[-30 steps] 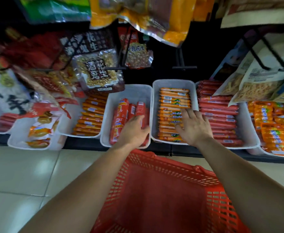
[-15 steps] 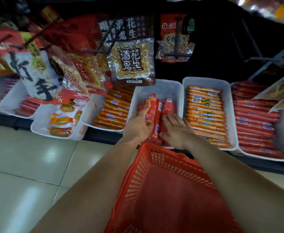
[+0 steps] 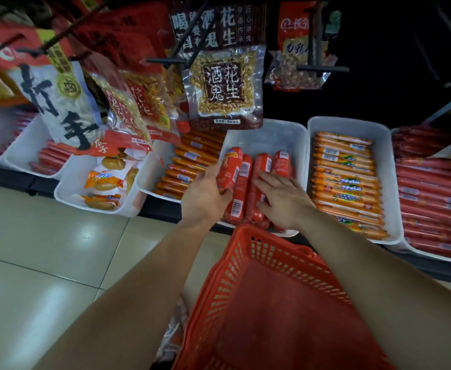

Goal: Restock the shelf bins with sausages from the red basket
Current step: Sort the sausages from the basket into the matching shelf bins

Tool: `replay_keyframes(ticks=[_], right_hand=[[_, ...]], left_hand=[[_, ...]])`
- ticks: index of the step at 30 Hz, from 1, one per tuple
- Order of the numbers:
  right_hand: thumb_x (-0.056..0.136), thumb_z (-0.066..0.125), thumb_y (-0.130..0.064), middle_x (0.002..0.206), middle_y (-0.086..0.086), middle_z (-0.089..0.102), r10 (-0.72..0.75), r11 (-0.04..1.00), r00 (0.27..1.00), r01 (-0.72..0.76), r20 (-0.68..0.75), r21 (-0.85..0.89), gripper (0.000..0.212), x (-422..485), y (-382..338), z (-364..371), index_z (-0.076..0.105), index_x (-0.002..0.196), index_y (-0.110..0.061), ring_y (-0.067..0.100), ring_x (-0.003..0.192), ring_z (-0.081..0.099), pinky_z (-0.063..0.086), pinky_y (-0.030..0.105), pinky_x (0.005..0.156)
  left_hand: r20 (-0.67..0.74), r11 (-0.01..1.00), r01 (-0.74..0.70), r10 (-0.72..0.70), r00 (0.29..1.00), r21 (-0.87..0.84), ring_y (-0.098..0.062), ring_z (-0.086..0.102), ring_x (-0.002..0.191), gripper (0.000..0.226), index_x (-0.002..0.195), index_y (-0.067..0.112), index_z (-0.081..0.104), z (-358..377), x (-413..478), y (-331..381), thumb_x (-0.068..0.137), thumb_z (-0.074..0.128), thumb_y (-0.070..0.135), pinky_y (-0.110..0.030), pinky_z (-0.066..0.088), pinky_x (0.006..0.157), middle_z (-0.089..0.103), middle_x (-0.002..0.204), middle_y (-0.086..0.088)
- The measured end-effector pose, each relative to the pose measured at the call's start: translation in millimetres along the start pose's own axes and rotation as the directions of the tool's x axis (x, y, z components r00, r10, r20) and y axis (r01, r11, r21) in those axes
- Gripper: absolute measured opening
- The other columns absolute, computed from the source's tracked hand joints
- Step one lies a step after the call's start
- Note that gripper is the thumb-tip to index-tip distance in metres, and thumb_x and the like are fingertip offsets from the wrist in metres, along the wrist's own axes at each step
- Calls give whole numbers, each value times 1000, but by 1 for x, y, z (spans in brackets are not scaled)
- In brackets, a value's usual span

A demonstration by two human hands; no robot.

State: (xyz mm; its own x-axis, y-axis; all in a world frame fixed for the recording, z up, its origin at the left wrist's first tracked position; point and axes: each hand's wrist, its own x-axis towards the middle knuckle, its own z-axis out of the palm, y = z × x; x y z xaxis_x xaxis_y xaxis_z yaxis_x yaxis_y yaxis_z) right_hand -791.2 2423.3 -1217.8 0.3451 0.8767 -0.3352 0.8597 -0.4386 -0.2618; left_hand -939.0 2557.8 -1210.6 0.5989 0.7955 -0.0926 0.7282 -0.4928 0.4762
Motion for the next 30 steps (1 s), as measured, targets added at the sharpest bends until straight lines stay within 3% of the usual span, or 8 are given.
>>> replay_keyframes(ticks=[6, 9, 12, 18, 21, 23, 26, 30], right_hand=[[97, 38, -55, 167, -12, 5, -89, 984, 995, 93, 35, -151, 71, 16, -1, -2, 13, 159, -32, 19, 153, 1, 2, 46, 123], [96, 33, -61, 164, -11, 17, -165, 953, 986, 163, 14, -256, 67, 13, 11, -8, 18, 157, -36, 23, 149, 15, 10, 47, 121], [93, 27, -67, 148, 0, 33, -170, 930, 985, 154, -21, -333, 61, 10, 25, -17, 30, 151, -45, 28, 135, 27, 19, 50, 118], [95, 35, -62, 166, -3, 8, -114, 973, 993, 116, 20, -202, 59, 9, 27, -5, 32, 150, -42, 24, 152, 1, 9, 51, 123], [94, 45, -52, 163, -5, 22, -67, 992, 996, 59, -67, -112, 54, 15, 16, -6, 42, 146, -37, 21, 150, 10, 12, 49, 122], [93, 48, -49, 152, -2, 39, -77, 992, 991, 65, -106, -112, 60, 20, 5, -8, 35, 150, -33, 23, 144, 23, 20, 49, 119], [95, 43, -56, 142, 1, 47, -154, 973, 986, 142, -55, -182, 77, 23, -8, -1, 7, 158, -32, 25, 139, 30, 18, 49, 118], [95, 38, -61, 146, -2, 38, -162, 962, 985, 145, -60, -230, 74, 15, 4, 10, 9, 158, -34, 24, 142, 23, 17, 51, 118]], left_hand=[[-23, 1000, 30, -30, 999, 1, -22, 66, 101, 60, 134, 31, 49, 10, 5, -4, 81, 71, 50, -40, 57, 78, 61, 121, 2], [-43, 1000, 27, -26, 999, 5, -22, 66, 99, 60, 132, 31, 51, 12, 6, -5, 79, 71, 51, -38, 56, 76, 60, 121, 2], [-38, 1000, 5, -5, 999, -3, -21, 66, 101, 64, 135, 31, 49, 11, 6, -5, 79, 71, 53, -40, 57, 79, 59, 123, 2], [-37, 999, -37, 37, 999, -7, -21, 64, 109, 68, 141, 28, 50, 10, 4, -10, 82, 70, 55, -39, 55, 87, 56, 129, 1], [-56, 995, -70, 75, 996, 74, -23, 62, 113, 69, 144, 24, 49, 12, 1, -8, 86, 66, 57, -38, 52, 90, 53, 133, -2], [-72, 996, -72, 75, 995, 54, -22, 64, 108, 66, 140, 23, 54, 12, 1, -9, 85, 67, 57, -37, 53, 88, 55, 128, -1], [-82, 999, -52, 53, 995, 11, -19, 65, 101, 58, 131, 26, 61, 11, 4, -10, 83, 69, 57, -34, 54, 82, 57, 121, 2], [-72, 998, -26, 22, 997, -55, -15, 65, 99, 55, 126, 30, 62, 10, 5, -10, 80, 72, 58, -33, 56, 79, 60, 117, 5]])
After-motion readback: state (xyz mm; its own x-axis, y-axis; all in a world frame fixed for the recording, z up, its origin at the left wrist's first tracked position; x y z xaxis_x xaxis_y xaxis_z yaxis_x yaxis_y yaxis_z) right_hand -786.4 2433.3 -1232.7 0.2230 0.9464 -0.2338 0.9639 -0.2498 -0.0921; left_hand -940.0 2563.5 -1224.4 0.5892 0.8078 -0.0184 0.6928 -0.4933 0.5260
